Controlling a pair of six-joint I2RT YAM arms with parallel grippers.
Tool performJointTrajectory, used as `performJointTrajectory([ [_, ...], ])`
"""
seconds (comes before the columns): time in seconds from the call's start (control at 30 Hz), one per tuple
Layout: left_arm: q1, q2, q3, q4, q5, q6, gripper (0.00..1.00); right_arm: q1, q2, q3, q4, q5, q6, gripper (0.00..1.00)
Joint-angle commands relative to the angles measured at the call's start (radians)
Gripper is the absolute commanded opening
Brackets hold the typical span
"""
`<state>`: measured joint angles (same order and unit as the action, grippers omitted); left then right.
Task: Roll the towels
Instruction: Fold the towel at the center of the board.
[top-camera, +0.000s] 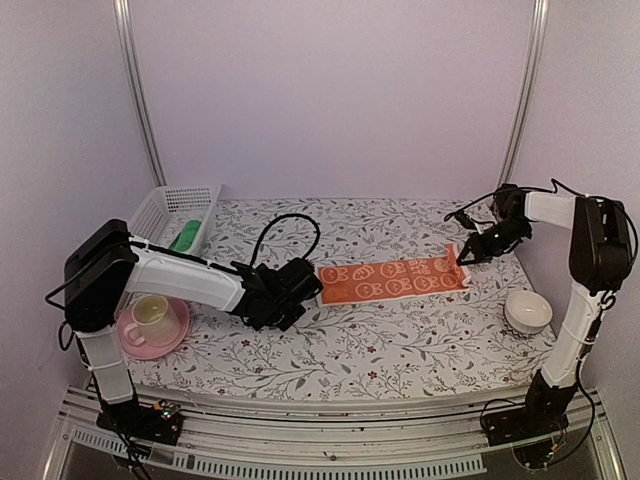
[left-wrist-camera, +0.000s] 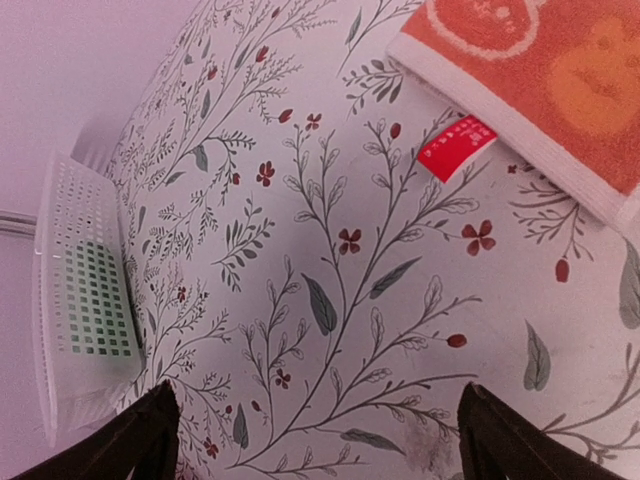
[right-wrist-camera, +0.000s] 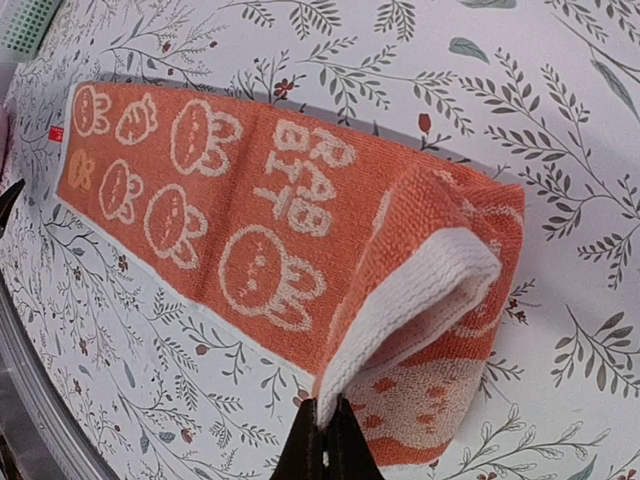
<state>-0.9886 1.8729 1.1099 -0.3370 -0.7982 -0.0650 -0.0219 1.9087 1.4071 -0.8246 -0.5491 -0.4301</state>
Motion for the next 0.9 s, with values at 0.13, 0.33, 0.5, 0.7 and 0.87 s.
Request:
performJointTrajectory([
  [0.13, -0.001, -0.013, -0.005, -0.006, 0.0, -0.022, 0.97, 0.146, -0.036, 0.055, -0.031, -0.06, 0.011, 0.02],
  [0.33, 0.028, -0.058, -0.04, -0.007, -0.004, -0.029, 0.97, 0.249, 0.027, 0.138, -0.047, -0.091, 0.035, 0.02],
  [0.5, 0.042, -0.079, -0.068, -0.01, -0.007, -0.041, 0.97, 0.315, 0.105, 0.26, -0.082, -0.138, 0.054, 0.02],
  [0.7, 0.058, -0.099, -0.096, -0.013, -0.009, -0.051, 0.97, 0.413, 0.189, 0.387, -0.11, -0.166, 0.075, 0.02],
  [0.87, 0.066, -0.113, -0.109, -0.013, -0.01, -0.053, 0.97, 0.468, 0.245, 0.443, -0.113, -0.192, 0.089, 0.02],
])
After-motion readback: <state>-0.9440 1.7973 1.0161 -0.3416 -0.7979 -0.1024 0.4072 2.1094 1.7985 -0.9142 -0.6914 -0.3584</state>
